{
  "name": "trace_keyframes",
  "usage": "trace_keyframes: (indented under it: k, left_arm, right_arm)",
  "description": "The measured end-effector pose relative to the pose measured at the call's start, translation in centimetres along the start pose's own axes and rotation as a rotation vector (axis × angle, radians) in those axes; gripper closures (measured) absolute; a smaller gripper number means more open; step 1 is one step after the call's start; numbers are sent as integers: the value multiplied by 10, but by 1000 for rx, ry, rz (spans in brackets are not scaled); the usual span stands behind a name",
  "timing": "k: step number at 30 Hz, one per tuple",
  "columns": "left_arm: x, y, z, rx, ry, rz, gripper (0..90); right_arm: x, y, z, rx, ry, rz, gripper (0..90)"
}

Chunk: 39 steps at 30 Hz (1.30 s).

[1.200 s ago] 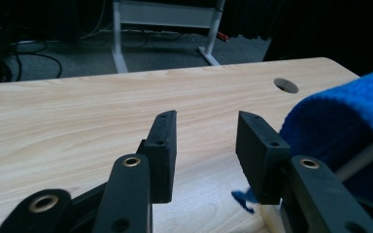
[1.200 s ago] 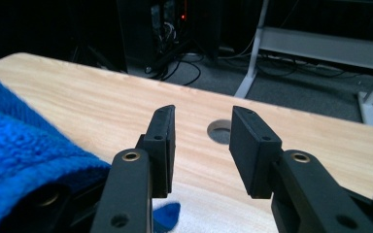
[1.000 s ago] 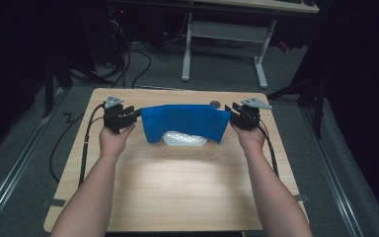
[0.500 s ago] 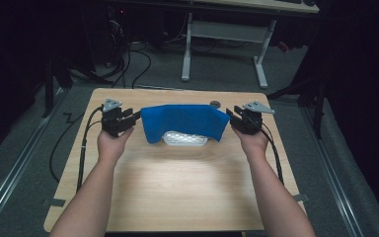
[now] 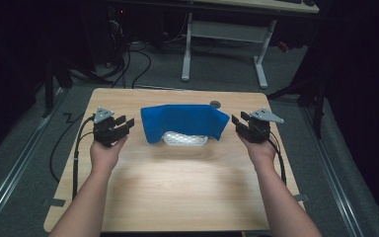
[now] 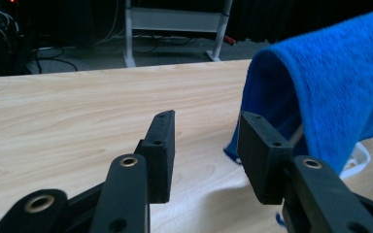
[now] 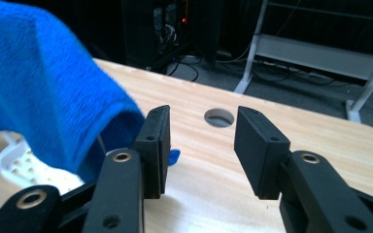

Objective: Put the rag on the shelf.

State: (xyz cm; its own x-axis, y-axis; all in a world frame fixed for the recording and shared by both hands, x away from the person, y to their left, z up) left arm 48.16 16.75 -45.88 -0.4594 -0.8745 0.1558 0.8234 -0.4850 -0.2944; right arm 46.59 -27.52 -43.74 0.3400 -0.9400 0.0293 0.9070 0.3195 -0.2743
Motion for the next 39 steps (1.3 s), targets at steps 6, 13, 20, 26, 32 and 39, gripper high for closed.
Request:
trace_keyframes:
  k: [6,13,20,26,32,39]
  left_arm:
    - [7,-18,-6,6,17,-8,569]
    - [18,-40,-14,7,27,-35,552]
    - [26,-57,-25,5,34,-60,540]
    - [34,-65,-38,-23,41,-81,526]
    - [46,-67,-67,-104,62,-108,508]
    - [58,-70,-106,-195,53,-140,488]
  right_arm:
    - [-3,-16,1,12,-20,11,564]
    - [-11,-35,-3,3,-32,22,537]
    - [-22,-54,-11,31,-61,40,524]
    - [-30,-65,-21,12,-73,51,504]
    - [-45,-75,-41,-22,-99,75,455]
    - [-58,-81,-72,-77,-86,97,427]
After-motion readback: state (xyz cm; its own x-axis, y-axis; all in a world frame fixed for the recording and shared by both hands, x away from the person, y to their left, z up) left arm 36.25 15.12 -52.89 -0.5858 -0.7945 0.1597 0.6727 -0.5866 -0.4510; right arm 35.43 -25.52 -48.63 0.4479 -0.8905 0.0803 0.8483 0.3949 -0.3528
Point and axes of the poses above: each handheld gripper's, and its own axes: y roughly forward along the jaws, z roughly out of its top, x roughly to its right, the point moved 3 cm from there along y, roughly forward along the jaws, and after that the axes turned 7 degrees about x, right-handed, at the moved point
